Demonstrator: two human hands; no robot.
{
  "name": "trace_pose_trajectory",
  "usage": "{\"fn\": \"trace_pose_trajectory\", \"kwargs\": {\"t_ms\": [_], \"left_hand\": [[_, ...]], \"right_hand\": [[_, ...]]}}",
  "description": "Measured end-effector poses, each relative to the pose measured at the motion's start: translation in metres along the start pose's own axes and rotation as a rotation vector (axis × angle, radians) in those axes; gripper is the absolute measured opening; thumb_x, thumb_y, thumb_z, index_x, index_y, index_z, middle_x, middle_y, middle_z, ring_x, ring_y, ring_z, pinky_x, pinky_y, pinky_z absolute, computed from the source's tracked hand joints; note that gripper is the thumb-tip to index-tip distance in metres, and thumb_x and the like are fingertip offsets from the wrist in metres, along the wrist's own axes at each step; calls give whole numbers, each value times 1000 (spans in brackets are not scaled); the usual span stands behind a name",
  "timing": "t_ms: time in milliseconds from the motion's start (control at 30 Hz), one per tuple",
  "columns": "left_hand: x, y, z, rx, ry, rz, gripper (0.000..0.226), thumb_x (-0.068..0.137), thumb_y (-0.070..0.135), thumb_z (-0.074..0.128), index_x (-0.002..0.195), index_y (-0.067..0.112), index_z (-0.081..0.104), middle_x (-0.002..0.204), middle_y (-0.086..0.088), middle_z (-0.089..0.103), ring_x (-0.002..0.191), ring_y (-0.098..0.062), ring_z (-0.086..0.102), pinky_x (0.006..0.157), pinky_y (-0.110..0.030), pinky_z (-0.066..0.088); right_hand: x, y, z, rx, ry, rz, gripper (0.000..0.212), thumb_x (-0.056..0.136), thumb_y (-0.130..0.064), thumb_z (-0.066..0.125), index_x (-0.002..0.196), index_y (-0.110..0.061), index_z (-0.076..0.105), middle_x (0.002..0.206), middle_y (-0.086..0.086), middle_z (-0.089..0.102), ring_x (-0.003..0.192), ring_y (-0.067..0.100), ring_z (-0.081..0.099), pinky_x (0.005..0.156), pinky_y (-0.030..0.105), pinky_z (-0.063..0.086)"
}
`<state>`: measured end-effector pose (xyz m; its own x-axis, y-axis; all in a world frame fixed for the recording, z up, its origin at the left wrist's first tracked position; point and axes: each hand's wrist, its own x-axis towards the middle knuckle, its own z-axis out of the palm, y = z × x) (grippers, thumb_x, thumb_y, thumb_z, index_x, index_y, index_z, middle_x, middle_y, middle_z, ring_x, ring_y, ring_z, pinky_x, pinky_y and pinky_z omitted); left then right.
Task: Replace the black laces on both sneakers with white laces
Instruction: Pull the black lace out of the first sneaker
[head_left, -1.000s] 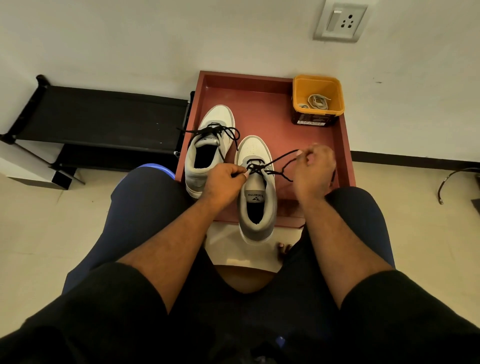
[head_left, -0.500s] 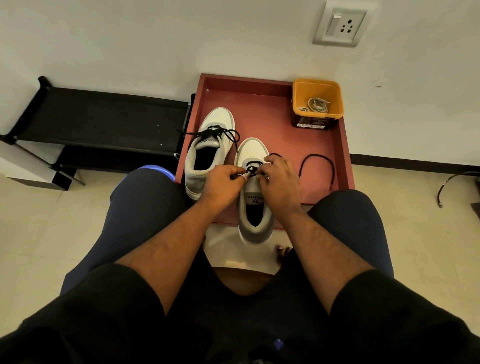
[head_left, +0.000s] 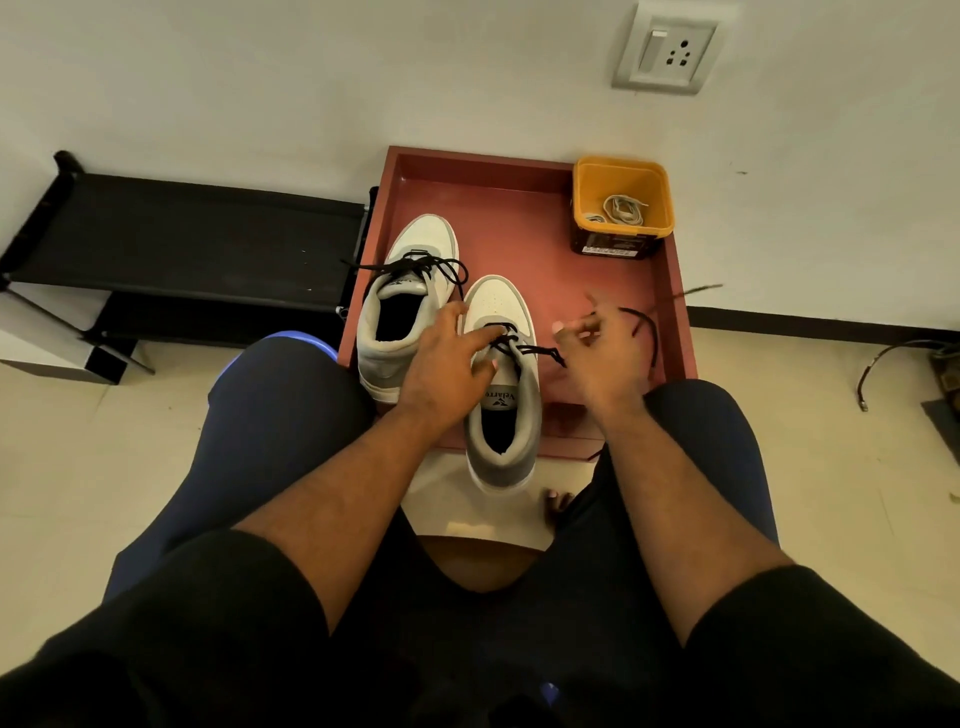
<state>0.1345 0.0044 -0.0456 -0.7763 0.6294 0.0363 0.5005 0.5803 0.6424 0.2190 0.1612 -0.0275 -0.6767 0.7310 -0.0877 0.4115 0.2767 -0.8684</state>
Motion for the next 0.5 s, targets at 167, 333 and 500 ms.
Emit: {"fn": "trace_pose_trajectory", "kwargs": {"t_ms": [167, 333, 500], "left_hand": [[-2, 6, 0, 169, -42, 52, 34, 92, 22, 60, 126, 20, 61, 148, -10, 31, 135, -29, 34, 110, -40, 37], [2, 5, 5, 27, 25, 6, 14, 92, 15, 61, 103, 8, 64, 129, -7, 46, 113, -22, 52, 95, -34, 47], [5, 6, 11, -394, 224, -314, 3, 95, 11, 54, 93, 13, 55, 99, -7, 60, 92, -21, 57, 80, -30, 47]], "right_hand": [[-7, 9, 20, -261, -361, -228, 36, 84, -23, 72, 119, -21, 65, 102, -3, 58, 92, 8, 53, 75, 12, 41], [-2, 12, 20, -314, -341, -198, 34, 79, -20, 72, 113, -20, 70, 104, -5, 60, 99, 11, 55, 85, 24, 44], [-5, 8, 19, -330, -320, -193, 30, 79, -17, 70, 109, -18, 73, 104, -1, 65, 99, 14, 58, 91, 33, 49]]}}
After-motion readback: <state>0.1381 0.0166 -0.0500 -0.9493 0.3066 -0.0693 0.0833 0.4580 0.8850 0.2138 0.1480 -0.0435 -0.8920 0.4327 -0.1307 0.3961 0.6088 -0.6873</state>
